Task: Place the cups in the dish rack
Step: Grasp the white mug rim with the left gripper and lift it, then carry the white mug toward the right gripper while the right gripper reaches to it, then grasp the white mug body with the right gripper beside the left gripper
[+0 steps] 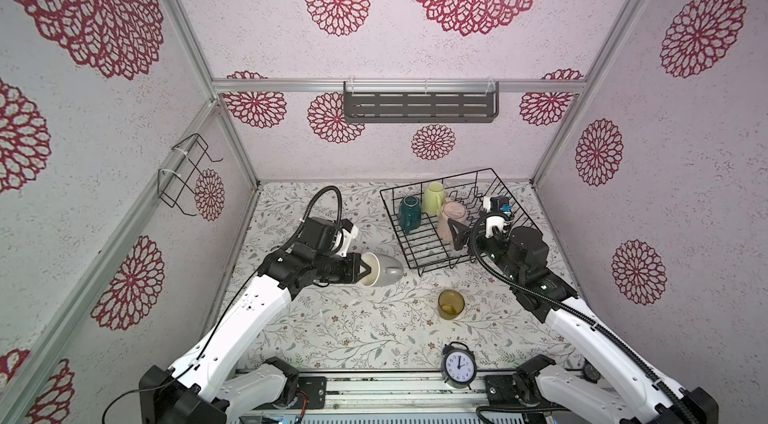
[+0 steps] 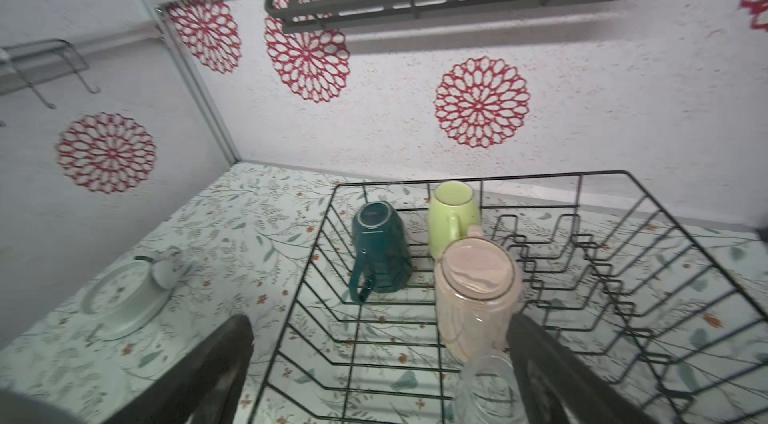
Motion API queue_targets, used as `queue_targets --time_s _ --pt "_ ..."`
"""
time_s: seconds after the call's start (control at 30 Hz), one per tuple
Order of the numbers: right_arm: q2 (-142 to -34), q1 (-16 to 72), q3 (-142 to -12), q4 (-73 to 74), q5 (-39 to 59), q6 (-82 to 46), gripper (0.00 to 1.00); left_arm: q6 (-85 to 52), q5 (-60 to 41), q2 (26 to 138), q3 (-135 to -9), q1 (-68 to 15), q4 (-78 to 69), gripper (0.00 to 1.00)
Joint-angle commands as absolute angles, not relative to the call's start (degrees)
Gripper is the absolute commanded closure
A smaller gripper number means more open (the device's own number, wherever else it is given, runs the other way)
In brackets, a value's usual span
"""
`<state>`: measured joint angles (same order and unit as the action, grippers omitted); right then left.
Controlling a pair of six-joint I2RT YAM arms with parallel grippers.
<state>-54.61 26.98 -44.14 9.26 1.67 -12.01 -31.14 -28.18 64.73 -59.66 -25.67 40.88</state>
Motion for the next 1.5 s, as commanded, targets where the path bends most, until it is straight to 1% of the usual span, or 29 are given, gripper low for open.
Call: queue_targets --time_s 0.0,0.1,0.13,0.23,0.3,0.37,0.47,0.53,0.63,0.77,0.87,0.97,1.13,1.2,1.33,1.47 --pt "-53.8 26.8 -45.5 15.3 12.3 -19.0 0.01 -32.3 -37.2 63.9 -59.7 -22.4 25.7 1.0" --pt "-54.6 26.9 -47.1 19.6 20.9 -23.5 0.01 -36.8 -42.6 66.1 -59.7 -19.5 17.8 1.0" --pt "-54.6 27.1 -46.9 21.8 24.2 -22.8 0.01 -38.5 -44.7 67.1 -59.8 -18.9 15.2 1.0" --pt "-53.8 28.1 -44.9 23.7 25.3 -15.5 0.03 -42.1 -52.2 70.3 -61.5 -18.3 11.0 1.0" --pt "-53.2 28.3 -42.7 25.5 28.3 -9.7 0.04 -42.8 -57.8 72.1 -61.9 -18.6 9.3 1.0" --pt "-52.1 29.3 -38.8 30.0 30.8 -2.1 0.02 -44.7 -62.6 72.6 -60.7 -19.1 5.6 1.0" --pt "-50.1 32.0 -31.6 36.9 34.0 12.0 0.01 -45.1 -63.6 70.8 -58.9 -20.1 4.3 1.0" --pt "-49.7 33.1 -29.4 39.5 35.3 16.4 0.01 -44.6 -64.6 69.9 -57.9 -20.9 4.6 1.0" --pt "-49.5 33.4 -28.4 39.9 40.3 22.1 0.01 -44.7 -66.6 70.4 -57.6 -22.6 6.1 1.0" --pt "-50.7 34.1 -29.6 41.0 40.5 22.8 0.01 -43.7 -66.3 71.9 -58.1 -25.1 8.0 1.0" --pt "-51.9 34.5 -29.9 44.5 41.2 21.9 0.01 -43.4 -66.4 73.2 -58.7 -27.1 7.9 1.0" --pt "-53.6 35.4 -30.9 46.9 43.6 20.5 0.01 -43.1 -66.3 74.7 -59.5 -28.4 8.1 1.0" --pt "-56.2 36.7 -33.2 46.8 48.2 19.3 0.01 -43.3 -66.8 76.9 -60.1 -29.7 7.5 1.0" --pt "-57.2 37.0 -34.5 45.9 48.9 18.2 0.02 -43.4 -67.1 77.4 -60.5 -30.2 7.5 1.0" --pt "-58.7 37.1 -35.9 42.5 50.1 19.8 0.06 -42.5 -66.9 77.3 -60.6 -31.1 7.3 1.0" --pt "-59.1 37.1 -35.9 41.7 49.8 20.5 0.07 -42.4 -67.1 77.5 -60.6 -31.5 6.4 1.0"
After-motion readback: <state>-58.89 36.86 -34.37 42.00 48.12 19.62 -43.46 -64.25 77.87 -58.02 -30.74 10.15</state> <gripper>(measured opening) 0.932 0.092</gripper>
